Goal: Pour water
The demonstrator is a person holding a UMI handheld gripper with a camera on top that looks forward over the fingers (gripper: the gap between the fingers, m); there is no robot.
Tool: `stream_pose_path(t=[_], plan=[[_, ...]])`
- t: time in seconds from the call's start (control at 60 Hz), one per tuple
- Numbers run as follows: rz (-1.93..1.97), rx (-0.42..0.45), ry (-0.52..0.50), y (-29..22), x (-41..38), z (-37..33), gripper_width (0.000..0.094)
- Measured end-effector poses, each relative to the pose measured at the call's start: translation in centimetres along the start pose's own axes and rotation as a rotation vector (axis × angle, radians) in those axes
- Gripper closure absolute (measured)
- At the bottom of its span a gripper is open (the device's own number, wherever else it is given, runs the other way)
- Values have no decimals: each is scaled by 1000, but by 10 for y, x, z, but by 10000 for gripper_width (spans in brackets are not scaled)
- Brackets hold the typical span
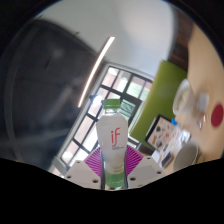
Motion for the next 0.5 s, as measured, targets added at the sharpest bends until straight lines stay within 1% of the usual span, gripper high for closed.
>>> stream_pose_path(t=[0.067, 0.117, 0.133, 0.167, 0.183, 0.217, 0.233, 0.25, 0.283, 0.317, 0.35, 0.433, 0.45, 0.467, 0.5], plan=[[-356, -18, 3, -34, -20, -8, 687], [-592, -9, 31, -63, -16, -16, 687], [-672, -4, 9, -73, -8, -27, 687], [-787, 5, 73, -93, 11, -21, 689], [-851, -2, 89, -98, 14, -36, 685], [-947, -15, 122, -109, 28, -41, 687], [-998, -24, 120, -119, 45, -48, 685], [-1026, -34, 153, -125, 51, -38, 687], [-1088, -64, 185, -132, 83, -54, 687], [-1114, -102, 227, -138, 105, -53, 686], [-1115, -152, 263, -154, 138, -47, 685], [-1072, -273, 321, -139, 195, -56, 685], [-1069, -292, 328, -146, 222, -56, 685], [-1063, -313, 343, -141, 210, -54, 685], [-1075, -342, 355, -142, 223, -52, 684]])
Point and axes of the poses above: the point between the fingertips, and its own axes, seen from behind it with the camera up: x to the right, y down, z forward, the way the camera looks, the point moved 7 cm from there along -z, backward, against the way the camera looks, and after that the axes turned 6 degrees about -y, right-handed, at the moved point
